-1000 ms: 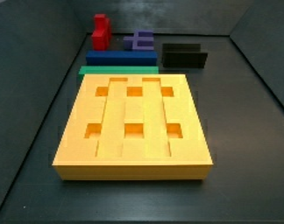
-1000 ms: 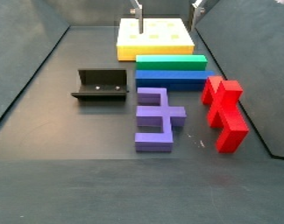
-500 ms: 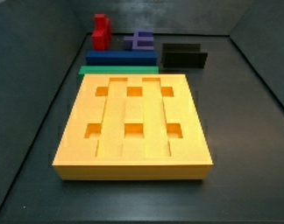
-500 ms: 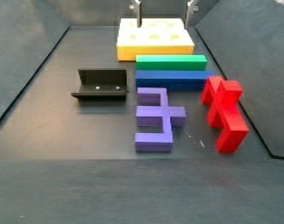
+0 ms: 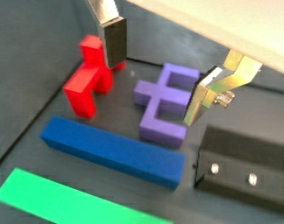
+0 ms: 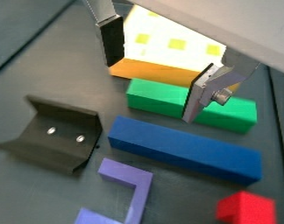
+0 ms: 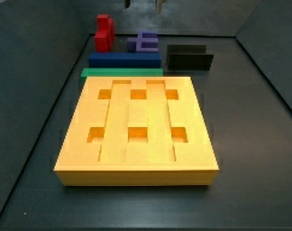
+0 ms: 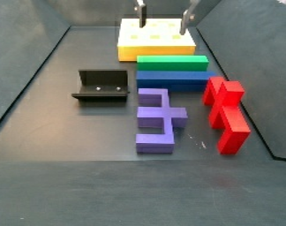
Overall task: Pick up the green object. Move up. Move to above the board. Insert the green object.
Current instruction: Pick up the green object.
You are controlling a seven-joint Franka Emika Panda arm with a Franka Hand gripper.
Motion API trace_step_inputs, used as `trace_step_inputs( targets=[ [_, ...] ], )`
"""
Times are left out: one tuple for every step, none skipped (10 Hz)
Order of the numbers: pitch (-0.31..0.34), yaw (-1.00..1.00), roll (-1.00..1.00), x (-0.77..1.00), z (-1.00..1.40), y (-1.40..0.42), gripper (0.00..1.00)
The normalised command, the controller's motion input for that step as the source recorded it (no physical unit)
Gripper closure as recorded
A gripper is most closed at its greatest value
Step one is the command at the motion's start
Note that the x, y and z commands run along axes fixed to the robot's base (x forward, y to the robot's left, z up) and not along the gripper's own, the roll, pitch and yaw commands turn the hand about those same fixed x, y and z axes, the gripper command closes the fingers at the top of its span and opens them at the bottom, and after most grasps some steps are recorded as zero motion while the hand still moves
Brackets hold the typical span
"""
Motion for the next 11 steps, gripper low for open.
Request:
trace_step_inputs(
  targets=[
    [-0.189, -0.96, 0.0, -0.03, -0.53, -0.17, 0.0],
    [-0.14, -0.96, 0.0, 0.0, -0.52, -0.19, 0.0],
    [-0.063, -0.92, 0.0, 0.0, -0.48, -0.29, 0.0],
    [0.0, -0.86, 0.03, 0.0, -0.44, -0.39, 0.0],
    [0.0, -0.77, 0.07, 0.0, -0.32, -0.48, 0.0],
    [0.03, -0.67, 0.16, 0.0, -0.17, -0.52, 0.0],
    [0.056, -0.69, 0.19, -0.02, -0.07, -0.46, 0.0],
    [0.053, -0.83, 0.2, -0.04, -0.08, -0.27, 0.0],
    [0.047, -0.9, 0.2, -0.06, -0.11, -0.16, 0.0],
    [0.034, -0.95, 0.14, -0.04, -0.24, -0.14, 0.0],
    [0.0, -0.91, 0.05, -0.1, -0.48, -0.13, 0.0]
  ],
)
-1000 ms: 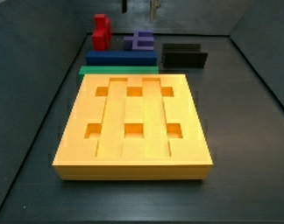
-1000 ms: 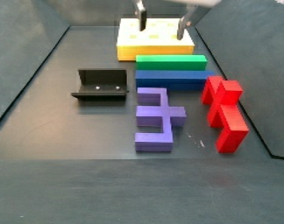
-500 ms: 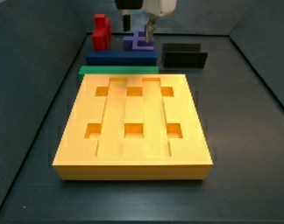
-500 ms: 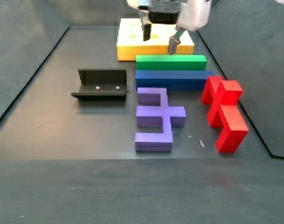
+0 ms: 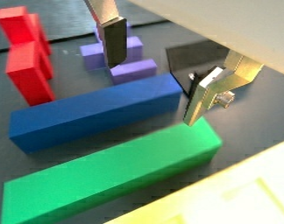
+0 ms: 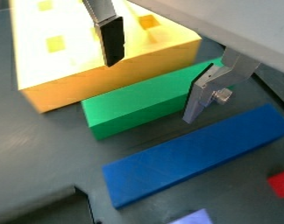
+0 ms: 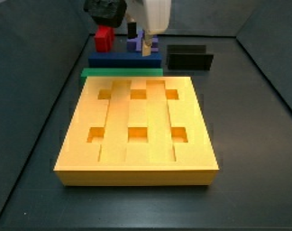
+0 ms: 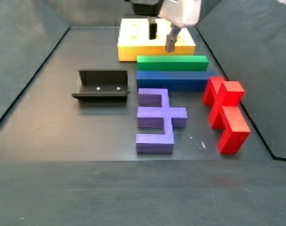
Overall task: Pick up the green object. Move up. Move to above the board. Insert the green object.
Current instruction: Pick up the green object.
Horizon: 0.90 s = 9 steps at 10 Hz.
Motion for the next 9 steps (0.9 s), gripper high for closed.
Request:
trace_step_inputs(
  targets=[
    [-0.046, -0.79, 0.0, -0.28, -0.58, -0.1, 0.0],
    [-0.099, -0.73, -0.04, -0.31, -0.52, -0.15, 0.0],
    [-0.129, -0.72, -0.1, -0.27, -0.45, -0.17, 0.0],
    [-0.094, -0.62, -0.01, -0.41, -0.19, -0.17, 0.0],
    [-0.006, -0.09, 0.02, -0.11, -0.09, 0.0, 0.0],
    [0.0, 0.0, -0.01, 0.0, 0.0, 0.04, 0.0],
    [0.0, -0.01, -0.04, 0.0, -0.02, 0.0, 0.0],
    [0.096, -0.29, -0.37, -0.04, -0.18, 0.0, 0.0],
    [0.15, -0.45, -0.39, -0.07, -0.2, 0.0, 0.0]
  ],
)
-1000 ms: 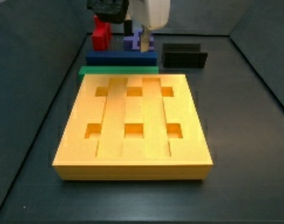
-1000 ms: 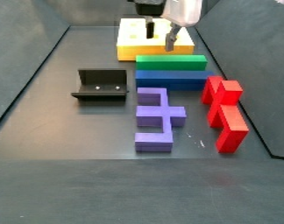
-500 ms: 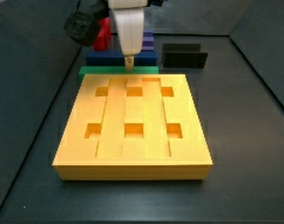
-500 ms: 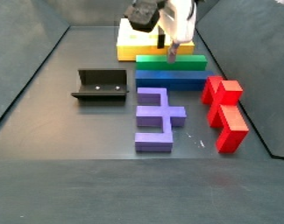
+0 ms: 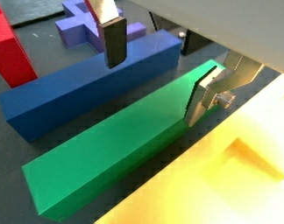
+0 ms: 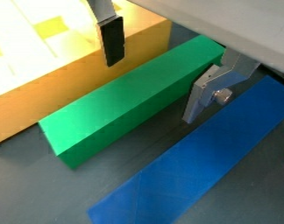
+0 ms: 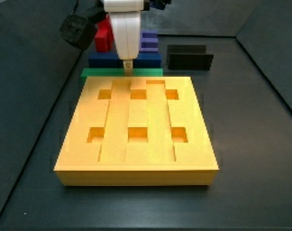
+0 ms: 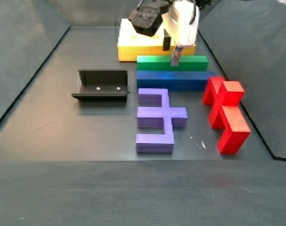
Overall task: Pick up the green object. Move up. Move to above the board. Insert the green object.
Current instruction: Pick up the green object.
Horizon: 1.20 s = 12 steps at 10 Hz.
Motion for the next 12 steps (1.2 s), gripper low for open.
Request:
trace_step_inputs(
  targets=[
    [0.17, -0.49, -0.33, -0.18, -0.21, 0.0, 0.0],
    [0.137, -0.4, -0.23, -0.25, -0.1, 0.0, 0.0],
    [0.123, -0.32, -0.26, -0.2, -0.05, -0.05, 0.0],
    [0.069, -0.27, -0.28, -0.19, -0.03, 0.0, 0.0],
    [0.044, -0.12, -0.2, -0.19, 0.0, 0.05, 0.0],
    [0.04, -0.04, -0.16, -0.02, 0.0, 0.15, 0.0],
    [0.027, 0.0, -0.12, -0.01, 0.0, 0.08, 0.0],
    [0.0, 0.0, -0.14, -0.06, -0.1, 0.0, 0.0],
    [0.0, 0.0, -0.15, -0.11, -0.24, 0.0, 0.0],
    [0.0, 0.01, -0.14, -0.03, -0.15, 0.0, 0.0],
    [0.0, 0.0, -0.15, -0.03, -0.14, 0.0, 0.0],
    [0.0, 0.0, -0.12, -0.01, -0.07, 0.0, 0.0]
  ],
)
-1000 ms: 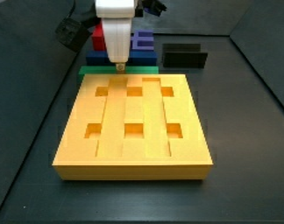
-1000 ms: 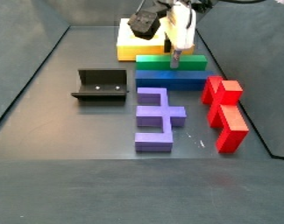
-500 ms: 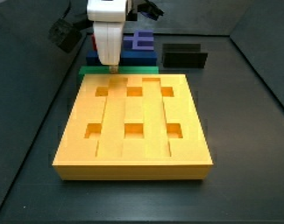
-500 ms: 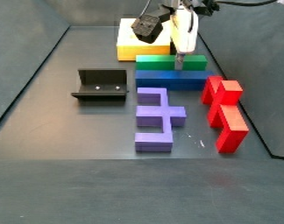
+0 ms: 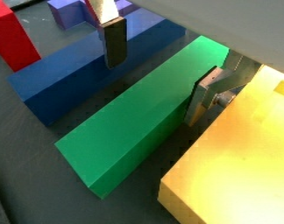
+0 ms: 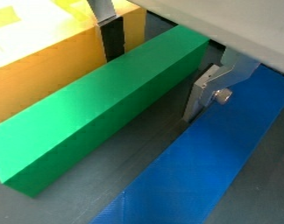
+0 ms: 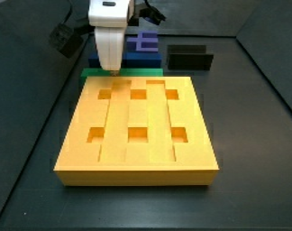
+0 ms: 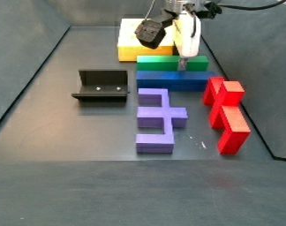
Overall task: Pick up the green object. Move up. Move to above the board. Insert the green object.
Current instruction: Pick up the green object.
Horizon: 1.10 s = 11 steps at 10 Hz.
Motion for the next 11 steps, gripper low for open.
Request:
trace_step_inputs(
  targets=[
    [0.0, 0.0, -0.04, 0.0, 0.0, 0.0, 0.0],
    [0.0, 0.0, -0.03, 0.0, 0.0, 0.0, 0.0],
    [0.0, 0.0, -0.03, 0.0, 0.0, 0.0, 0.0],
    [0.0, 0.0, 0.0, 0.0, 0.0, 0.0, 0.0],
    [0.0, 0.0, 0.0, 0.0, 0.0, 0.0, 1.0],
    [0.0, 0.0, 0.0, 0.0, 0.0, 0.0, 1.0],
    [0.0, 0.0, 0.0, 0.0, 0.0, 0.0, 1.0],
    [0.0, 0.0, 0.0, 0.0, 0.0, 0.0, 1.0],
    [0.0, 0.0, 0.0, 0.0, 0.0, 0.0, 1.0],
    [0.0, 0.0, 0.0, 0.0, 0.0, 0.0, 1.0],
    [0.0, 0.0, 0.0, 0.0, 0.0, 0.0, 1.0]
  ],
)
